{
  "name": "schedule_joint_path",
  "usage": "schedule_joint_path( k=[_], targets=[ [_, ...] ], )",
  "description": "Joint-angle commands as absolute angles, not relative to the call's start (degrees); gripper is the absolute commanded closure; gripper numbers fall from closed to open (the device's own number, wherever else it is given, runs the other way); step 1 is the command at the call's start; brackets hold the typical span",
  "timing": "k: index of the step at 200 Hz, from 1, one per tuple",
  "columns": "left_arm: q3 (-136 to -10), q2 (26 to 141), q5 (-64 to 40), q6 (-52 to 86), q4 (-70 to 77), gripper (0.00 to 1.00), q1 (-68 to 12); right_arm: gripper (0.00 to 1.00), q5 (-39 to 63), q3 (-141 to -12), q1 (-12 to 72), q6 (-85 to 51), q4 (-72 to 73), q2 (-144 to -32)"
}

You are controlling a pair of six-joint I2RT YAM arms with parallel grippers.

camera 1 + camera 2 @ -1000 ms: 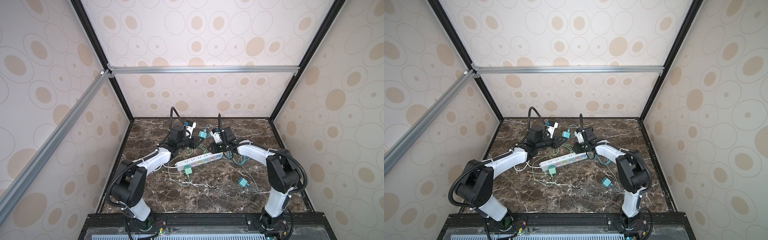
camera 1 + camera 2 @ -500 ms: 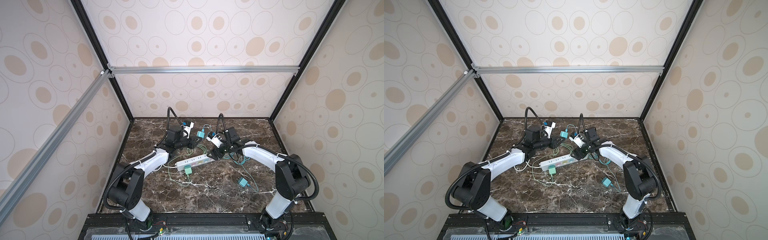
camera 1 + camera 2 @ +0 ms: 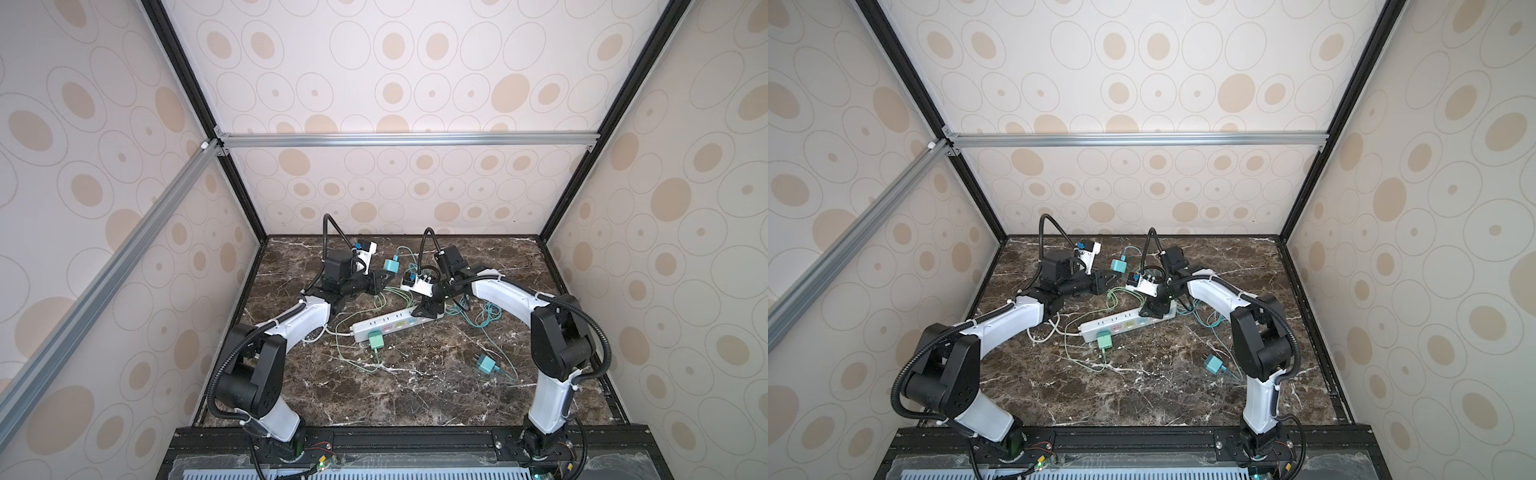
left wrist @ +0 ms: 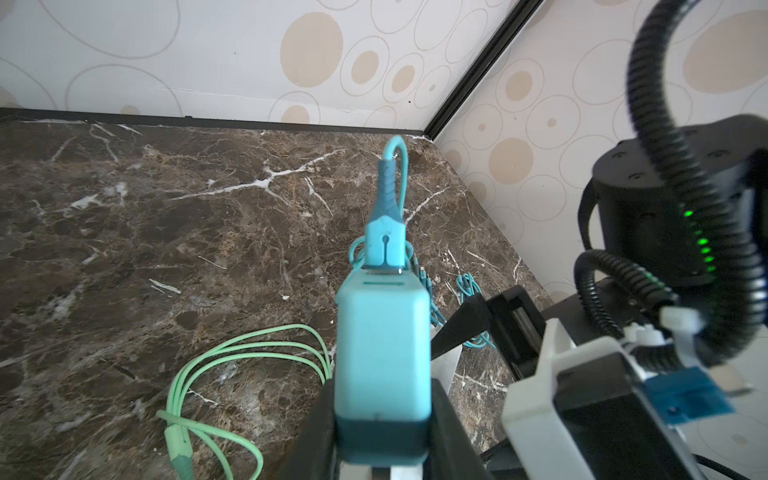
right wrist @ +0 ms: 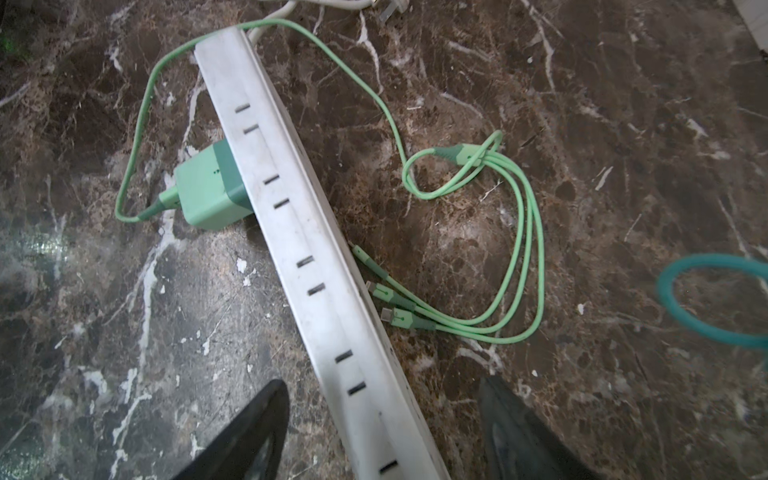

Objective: Insert plugs into power strip
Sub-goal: Turn over the socket at the center of the table.

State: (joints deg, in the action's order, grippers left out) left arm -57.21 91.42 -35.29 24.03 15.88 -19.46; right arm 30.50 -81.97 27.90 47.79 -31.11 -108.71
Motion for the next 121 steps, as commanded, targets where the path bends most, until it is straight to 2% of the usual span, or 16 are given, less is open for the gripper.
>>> schedule_joint_path(
  k=[1,32,65,121],
  targets=[
    [-58.29,91.83,-36.83,22.01,18.95,0.87,-18.55,0.25,32.35,-82.85,28.37,53.7,-36.89,-109.72],
    [-58.45,92.11,-37.24,22.18,19.13,0.87,-17.96,0.26,29.99,-83.18,29.23,54.28,-37.63,-111.03],
    [-58.29,91.98,-37.53,22.07,19.2,0.87,-17.75,0.34,26.24,-83.49,30.17,53.35,-36.59,-113.01],
    [-57.55,91.07,-37.71,21.71,19.25,0.87,-17.42,0.67,28.83,-86.22,31.28,51.36,-42.16,-113.19]
  ],
)
